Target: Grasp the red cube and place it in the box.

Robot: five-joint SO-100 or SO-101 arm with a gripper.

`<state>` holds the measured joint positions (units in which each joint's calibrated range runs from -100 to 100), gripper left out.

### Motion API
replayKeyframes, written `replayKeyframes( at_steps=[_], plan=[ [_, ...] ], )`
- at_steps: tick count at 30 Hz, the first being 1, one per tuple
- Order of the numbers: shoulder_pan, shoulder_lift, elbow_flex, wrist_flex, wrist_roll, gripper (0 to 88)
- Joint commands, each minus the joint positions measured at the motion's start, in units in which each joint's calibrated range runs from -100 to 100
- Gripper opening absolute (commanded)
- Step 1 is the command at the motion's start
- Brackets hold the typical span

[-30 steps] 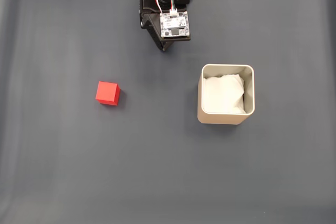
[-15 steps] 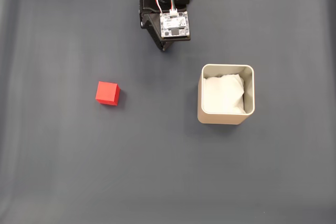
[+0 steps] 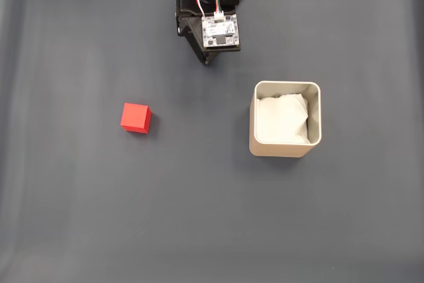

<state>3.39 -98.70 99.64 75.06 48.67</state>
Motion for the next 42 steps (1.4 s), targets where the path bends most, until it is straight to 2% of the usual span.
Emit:
replayKeyframes(
  at_steps=[1,11,25,42],
  plan=[
    [0.42,-1.21,0.36,0.79,0.88,0.3],
    [-0.29,-1.21,0.36,-7.81,-1.95,0.3],
    [0.06,1.22,-0.64,-27.95,-5.18,0.3],
    [1.49,21.06,-22.18,-29.99,-4.54,0.3]
  ],
)
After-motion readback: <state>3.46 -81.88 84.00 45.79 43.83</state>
